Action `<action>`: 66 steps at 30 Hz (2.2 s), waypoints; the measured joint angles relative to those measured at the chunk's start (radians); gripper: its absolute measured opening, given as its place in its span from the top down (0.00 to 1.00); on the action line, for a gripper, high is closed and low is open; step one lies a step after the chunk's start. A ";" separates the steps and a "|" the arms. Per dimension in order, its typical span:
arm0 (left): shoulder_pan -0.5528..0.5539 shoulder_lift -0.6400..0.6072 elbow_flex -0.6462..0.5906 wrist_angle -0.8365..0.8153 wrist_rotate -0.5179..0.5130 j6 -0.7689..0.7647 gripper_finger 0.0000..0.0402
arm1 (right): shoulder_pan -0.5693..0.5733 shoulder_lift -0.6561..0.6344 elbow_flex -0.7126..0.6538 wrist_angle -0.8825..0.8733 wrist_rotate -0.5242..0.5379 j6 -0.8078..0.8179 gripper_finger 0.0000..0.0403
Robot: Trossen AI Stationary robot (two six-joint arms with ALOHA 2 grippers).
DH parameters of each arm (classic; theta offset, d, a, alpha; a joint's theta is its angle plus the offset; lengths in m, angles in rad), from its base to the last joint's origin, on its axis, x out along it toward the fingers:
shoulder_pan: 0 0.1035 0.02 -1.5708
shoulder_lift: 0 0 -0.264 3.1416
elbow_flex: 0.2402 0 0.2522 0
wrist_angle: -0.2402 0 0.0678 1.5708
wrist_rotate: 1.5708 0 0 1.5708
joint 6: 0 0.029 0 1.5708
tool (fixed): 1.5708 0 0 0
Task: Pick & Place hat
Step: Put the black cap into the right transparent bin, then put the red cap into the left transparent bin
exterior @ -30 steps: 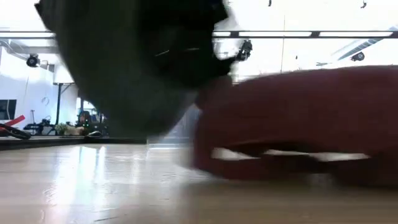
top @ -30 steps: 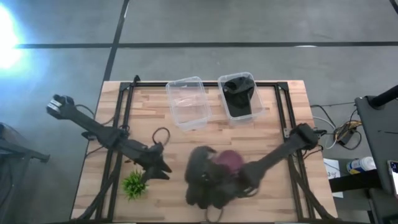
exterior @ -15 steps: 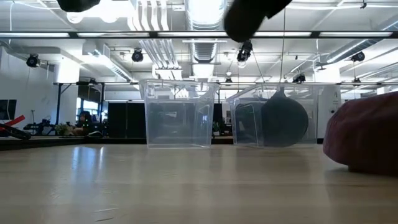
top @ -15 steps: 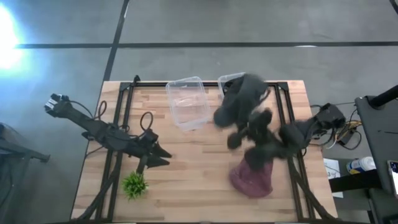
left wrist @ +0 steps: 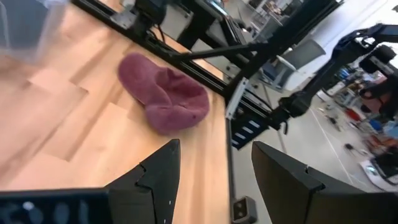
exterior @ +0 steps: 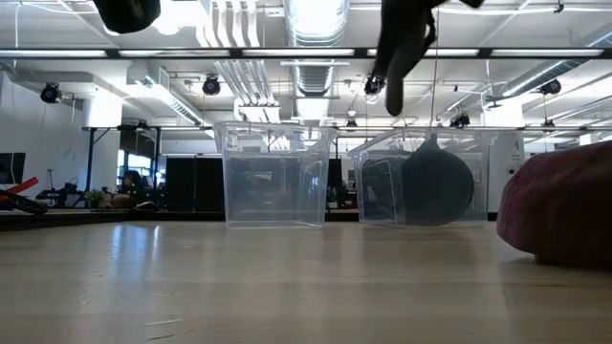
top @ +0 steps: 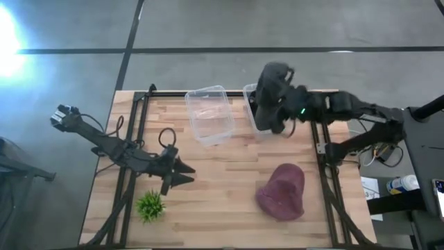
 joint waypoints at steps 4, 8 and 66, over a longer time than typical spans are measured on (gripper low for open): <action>0.000 -0.005 0.000 0.001 -0.045 0.003 0.52 | -0.186 -0.085 -0.118 0.083 -0.189 -0.107 0.97; 0.001 -0.005 0.000 0.001 -0.080 0.004 0.52 | -0.345 -0.119 -0.223 0.221 -0.389 -0.221 0.97; 0.068 0.025 -0.001 -0.116 -0.165 -0.014 0.52 | 0.168 -0.296 -0.629 -0.196 -0.726 0.586 0.50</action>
